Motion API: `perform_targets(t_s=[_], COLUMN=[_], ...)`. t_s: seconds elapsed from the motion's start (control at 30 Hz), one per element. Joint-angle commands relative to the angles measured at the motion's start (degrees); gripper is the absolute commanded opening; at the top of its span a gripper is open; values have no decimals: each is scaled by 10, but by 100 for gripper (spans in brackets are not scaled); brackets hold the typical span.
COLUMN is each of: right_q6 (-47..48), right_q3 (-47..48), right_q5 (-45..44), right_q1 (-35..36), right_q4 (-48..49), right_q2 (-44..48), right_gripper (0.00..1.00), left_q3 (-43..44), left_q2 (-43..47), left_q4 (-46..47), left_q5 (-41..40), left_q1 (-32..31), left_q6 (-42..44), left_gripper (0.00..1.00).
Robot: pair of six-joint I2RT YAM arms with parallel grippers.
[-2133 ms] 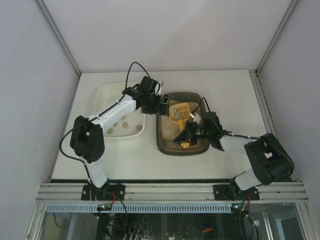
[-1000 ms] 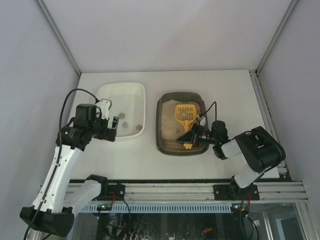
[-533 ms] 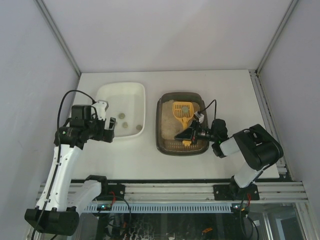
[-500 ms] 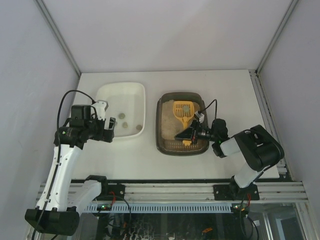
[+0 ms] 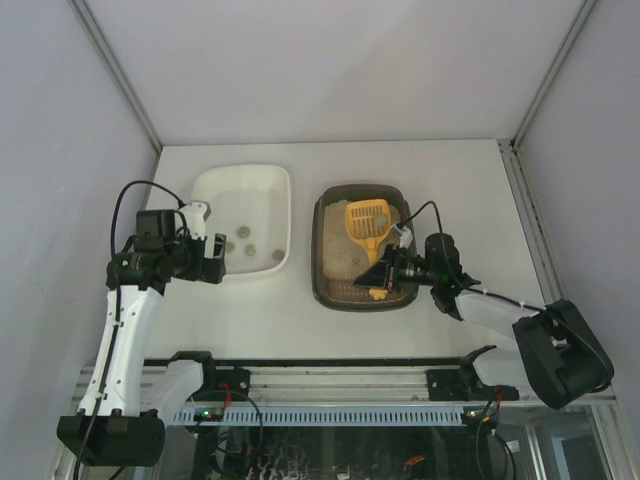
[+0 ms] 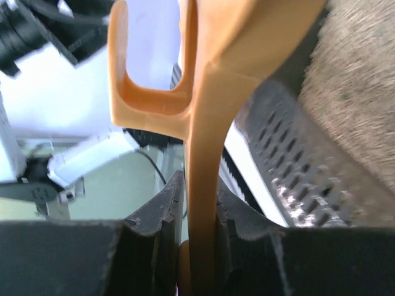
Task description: Clean the litter box
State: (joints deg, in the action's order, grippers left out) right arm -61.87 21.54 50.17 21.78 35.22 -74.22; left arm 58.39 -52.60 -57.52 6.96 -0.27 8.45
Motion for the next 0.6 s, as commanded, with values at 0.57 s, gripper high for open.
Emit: perform_targets(t_s=[0.57], right_q6=[79], right_q3=[-8], right_q5=[-36], right_q1=[33], right_q4=[-105], right_q2=[109], right_gripper=[0], left_q3=[-13], left_q2=[16], left_q4=[17], left_q5=[27], left_q1=[24], left_q6=[15], left_gripper=[100])
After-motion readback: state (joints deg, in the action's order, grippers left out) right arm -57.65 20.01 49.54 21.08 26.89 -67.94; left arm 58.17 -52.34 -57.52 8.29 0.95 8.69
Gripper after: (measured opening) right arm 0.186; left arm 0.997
